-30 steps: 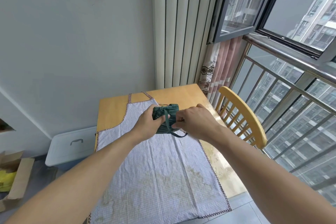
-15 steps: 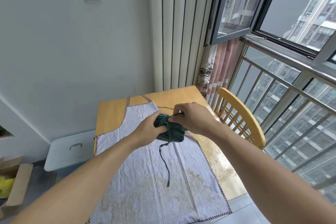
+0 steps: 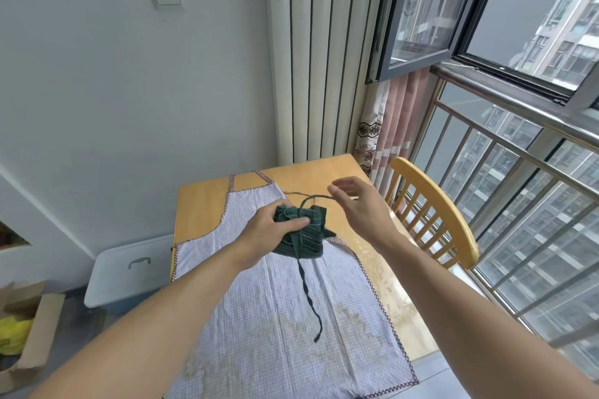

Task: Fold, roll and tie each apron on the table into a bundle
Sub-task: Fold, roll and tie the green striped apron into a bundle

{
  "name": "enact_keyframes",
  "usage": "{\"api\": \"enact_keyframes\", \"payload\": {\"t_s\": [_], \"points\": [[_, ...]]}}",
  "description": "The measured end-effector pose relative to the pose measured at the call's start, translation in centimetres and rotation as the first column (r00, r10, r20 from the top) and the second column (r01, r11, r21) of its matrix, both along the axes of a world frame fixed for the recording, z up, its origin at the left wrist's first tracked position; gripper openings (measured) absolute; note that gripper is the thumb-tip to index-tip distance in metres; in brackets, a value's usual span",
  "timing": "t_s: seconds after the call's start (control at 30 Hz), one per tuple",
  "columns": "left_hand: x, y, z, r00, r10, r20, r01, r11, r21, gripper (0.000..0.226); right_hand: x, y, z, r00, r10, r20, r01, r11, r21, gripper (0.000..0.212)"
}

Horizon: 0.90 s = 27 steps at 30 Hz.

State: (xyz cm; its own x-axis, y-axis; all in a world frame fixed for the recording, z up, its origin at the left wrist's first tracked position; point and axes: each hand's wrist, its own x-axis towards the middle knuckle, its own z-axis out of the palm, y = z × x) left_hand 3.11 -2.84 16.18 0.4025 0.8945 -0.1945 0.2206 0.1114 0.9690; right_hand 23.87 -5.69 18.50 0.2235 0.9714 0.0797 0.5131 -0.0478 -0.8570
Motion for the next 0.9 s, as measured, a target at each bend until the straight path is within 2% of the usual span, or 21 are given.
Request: {"api": "enact_keyframes", "payload": {"t_s": [0.1,0.17,0.23,0.3,0.4,0.5,0.57,0.63,0.67,0.73,0.8,0.83,0.9], "points": [[-0.9,0.0,1.0,0.975,-0.173,0.141,0.195,0.968,-0.158,0.014,0.8,0.0,-0.9,0.987,0.161,-0.022,-0.163,0.977,-0.139,0.042],[-1.0,-0.2,1.6,0.956,-0.228,0.186,0.265,0.942,-0.207,0.016,0.8,-0.3,-2.0,0.949,0.238,-0.206,-0.284,0.93,-0.232,0.036],[-0.8,-0.3,2.0,0.946,-0.262,0.191,0.301,0.929,-0.217,0.019,0.5,-1.0,-3.5,0.851,0.21,-0.481,-0.374,0.885,-0.277,0.029],[-0.6,-0.3,2.3,0.941,-0.275,0.199,0.316,0.924,-0.215,0.018,-0.3,-1.9,-4.5,0.779,0.186,-0.598,-0.43,0.854,-0.293,0.023],[-0.9,0.0,3.0,0.942,-0.274,0.195,0.313,0.926,-0.211,0.019,-2.0,-2.9,-5.1,0.672,0.338,-0.659,-0.57,0.804,-0.17,0.025],[-1.3,0.1,3.7,0.936,-0.313,0.162,0.342,0.918,-0.201,0.023,-3.2,-3.6,-4.3,0.568,0.56,-0.603,-0.719,0.694,-0.032,0.027],[-1.5,0.2,4.1,0.935,-0.319,0.153,0.345,0.918,-0.195,0.025,-3.7,-3.4,-4.2,0.526,0.626,-0.575,-0.778,0.628,-0.028,0.03],[-1.5,0.1,4.6,0.931,-0.328,0.161,0.355,0.917,-0.183,0.023,-3.9,-3.3,-4.8,0.506,0.624,-0.596,-0.817,0.568,-0.1,0.056],[-1.4,0.1,4.9,0.925,-0.337,0.173,0.366,0.914,-0.177,0.021,-4.1,-3.3,-5.1,0.496,0.646,-0.58,-0.842,0.521,-0.14,0.059],[-1.4,0.0,5.1,0.918,-0.346,0.196,0.379,0.911,-0.166,0.022,-4.8,-3.6,-5.6,0.444,0.732,-0.518,-0.895,0.395,-0.208,0.052],[-1.6,-0.2,5.0,0.917,-0.338,0.212,0.375,0.911,-0.17,0.034,-5.5,-4.3,-5.6,0.407,0.762,-0.503,-0.912,0.316,-0.26,0.024],[-1.8,-0.3,4.8,0.915,-0.336,0.222,0.378,0.908,-0.183,0.041,-5.6,-4.4,-5.6,0.42,0.734,-0.534,-0.907,0.325,-0.267,0.014],[-2.3,-0.4,4.4,0.913,-0.336,0.232,0.385,0.897,-0.217,0.044,-4.9,-4.4,-6.0,0.474,0.612,-0.633,-0.878,0.382,-0.288,0.018]]}}
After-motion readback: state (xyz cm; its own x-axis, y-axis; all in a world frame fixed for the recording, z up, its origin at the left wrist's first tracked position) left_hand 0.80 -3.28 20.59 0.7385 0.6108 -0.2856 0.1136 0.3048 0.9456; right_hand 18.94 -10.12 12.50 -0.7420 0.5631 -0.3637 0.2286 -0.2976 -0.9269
